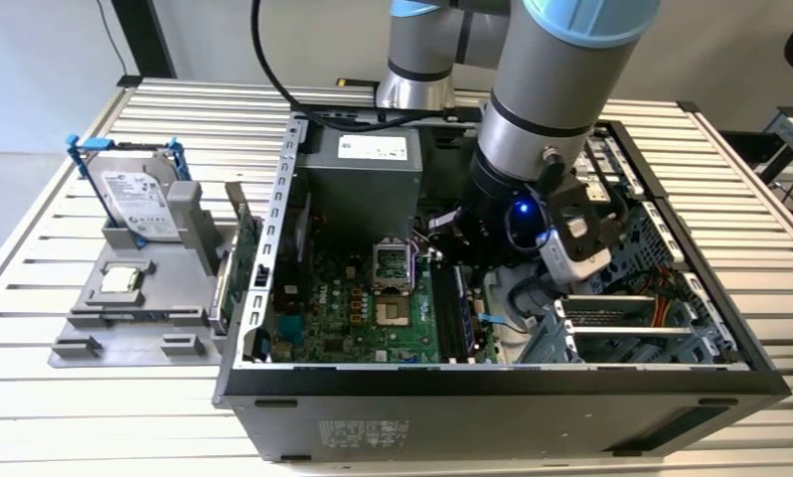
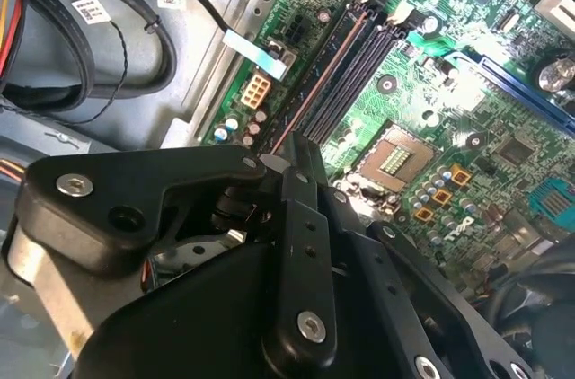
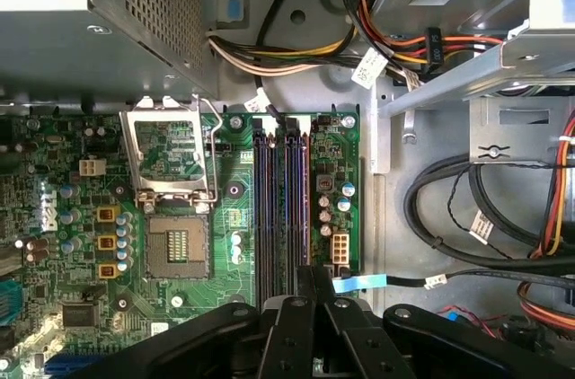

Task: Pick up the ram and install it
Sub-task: 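Press down the ram until it locks into place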

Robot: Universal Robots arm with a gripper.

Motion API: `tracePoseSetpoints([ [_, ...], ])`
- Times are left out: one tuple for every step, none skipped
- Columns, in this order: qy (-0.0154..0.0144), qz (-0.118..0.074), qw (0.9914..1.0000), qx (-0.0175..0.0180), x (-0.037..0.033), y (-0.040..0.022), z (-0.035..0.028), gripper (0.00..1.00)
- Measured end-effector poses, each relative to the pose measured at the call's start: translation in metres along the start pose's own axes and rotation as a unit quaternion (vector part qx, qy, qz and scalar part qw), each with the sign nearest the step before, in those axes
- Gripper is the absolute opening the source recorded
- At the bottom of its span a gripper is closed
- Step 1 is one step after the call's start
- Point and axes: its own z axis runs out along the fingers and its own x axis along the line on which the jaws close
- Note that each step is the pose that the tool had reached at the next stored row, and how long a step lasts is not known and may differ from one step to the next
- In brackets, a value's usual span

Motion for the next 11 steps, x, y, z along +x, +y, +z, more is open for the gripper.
tracePoseSetpoints([
  [0.0001, -0.004, 0.99999, 0.0000, 0.0000, 0.0000, 0.0000, 0.00],
  [0.0002, -0.008, 0.99997, 0.0001, 0.0000, 0.0000, 0.0000, 0.00],
  [0.0003, -0.012, 0.99993, 0.0001, 0.0000, 0.0000, 0.0000, 0.00],
  [0.0005, -0.017, 0.99986, 0.0000, 0.0000, 0.0000, 0.0000, 0.00],
  [0.0006, -0.021, 0.99978, -0.0001, 0.0000, 0.0000, 0.0000, 0.00],
  [0.0007, -0.026, 0.99967, -0.0006, 0.0000, 0.0000, 0.0000, 0.00],
  [0.0009, -0.031, 0.99951, -0.0014, 0.0000, 0.0000, -0.0001, 0.00],
  [0.0010, -0.037, 0.99932, -0.0025, 0.0000, 0.0000, -0.0001, 0.00],
  [0.0011, -0.042, 0.99912, -0.0038, 0.0000, 0.0000, 0.0000, 0.00],
  [0.0013, -0.047, 0.99886, -0.0053, 0.0000, 0.0000, 0.0000, 0.00],
  [0.0014, -0.052, 0.99861, -0.0073, 0.0000, 0.0000, 0.0000, 0.00],
])
